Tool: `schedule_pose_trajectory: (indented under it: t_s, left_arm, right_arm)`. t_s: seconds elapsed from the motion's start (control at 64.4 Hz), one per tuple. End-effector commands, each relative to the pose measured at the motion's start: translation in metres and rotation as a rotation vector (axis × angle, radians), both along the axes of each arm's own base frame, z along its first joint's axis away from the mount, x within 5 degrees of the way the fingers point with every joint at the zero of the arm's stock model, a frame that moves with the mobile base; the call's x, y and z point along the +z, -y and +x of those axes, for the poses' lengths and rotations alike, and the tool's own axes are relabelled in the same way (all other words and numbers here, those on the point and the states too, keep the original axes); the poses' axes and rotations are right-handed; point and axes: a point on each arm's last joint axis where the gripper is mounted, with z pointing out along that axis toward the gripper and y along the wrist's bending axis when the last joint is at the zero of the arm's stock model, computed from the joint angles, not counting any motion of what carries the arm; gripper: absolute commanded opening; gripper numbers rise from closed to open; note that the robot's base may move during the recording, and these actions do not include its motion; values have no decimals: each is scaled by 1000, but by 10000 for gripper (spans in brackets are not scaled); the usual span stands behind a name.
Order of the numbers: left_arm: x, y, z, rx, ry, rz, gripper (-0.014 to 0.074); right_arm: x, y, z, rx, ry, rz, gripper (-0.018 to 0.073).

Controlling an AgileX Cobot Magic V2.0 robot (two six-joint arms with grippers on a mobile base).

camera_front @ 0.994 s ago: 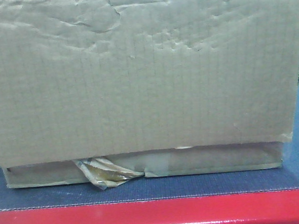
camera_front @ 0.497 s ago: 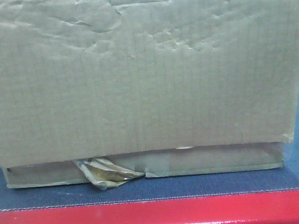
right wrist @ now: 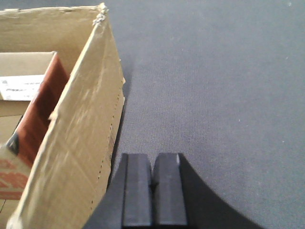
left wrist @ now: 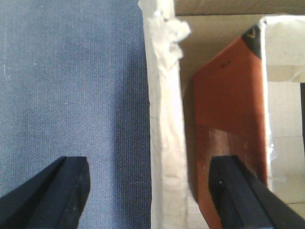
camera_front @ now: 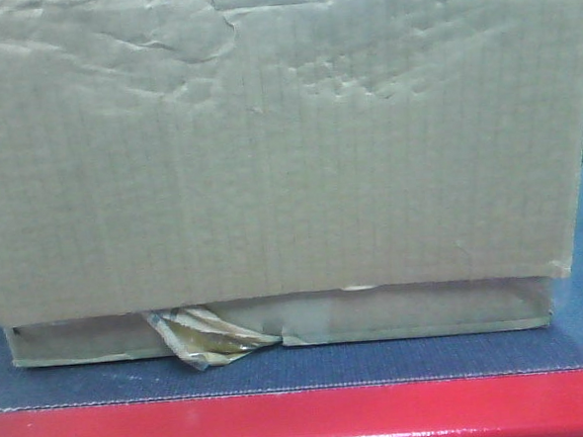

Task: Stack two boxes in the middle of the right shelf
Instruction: 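Close both grippers on the side walls of the stacked boxes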

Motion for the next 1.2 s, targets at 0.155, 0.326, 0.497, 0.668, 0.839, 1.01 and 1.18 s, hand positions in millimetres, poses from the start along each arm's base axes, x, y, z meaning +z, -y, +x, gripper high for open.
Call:
schedule_pose_trajectory:
  t_s: [0.155, 0.326, 0.497, 0.668, 0.839, 1.01, 1.18]
  left_arm:
    - [1, -2, 0, 1, 7, 1, 423]
    - [1, -2, 0, 1, 7, 1, 423]
    - [1, -2, 0, 1, 7, 1, 423]
    - [1, -2, 0, 1, 7, 1, 423]
    - [1, -2, 0, 1, 7, 1, 423]
    - [1, -2, 0, 1, 7, 1, 423]
    - [1, -2, 0, 1, 7, 1, 423]
  right_arm:
    - [24, -2, 55, 29, -202, 27, -139]
    - [35, -15, 90, -49, -306, -90, -139]
    - [37, -45, 115, -48, -419, -152, -139]
    - [41, -62, 145, -58, -452, -122, -139]
    - [47, -71, 169, -56, -423, -111, -139]
    - [34, -79, 180, -27, -470, -79, -101]
    - [24, -88, 186, 13, -508, -66, 209]
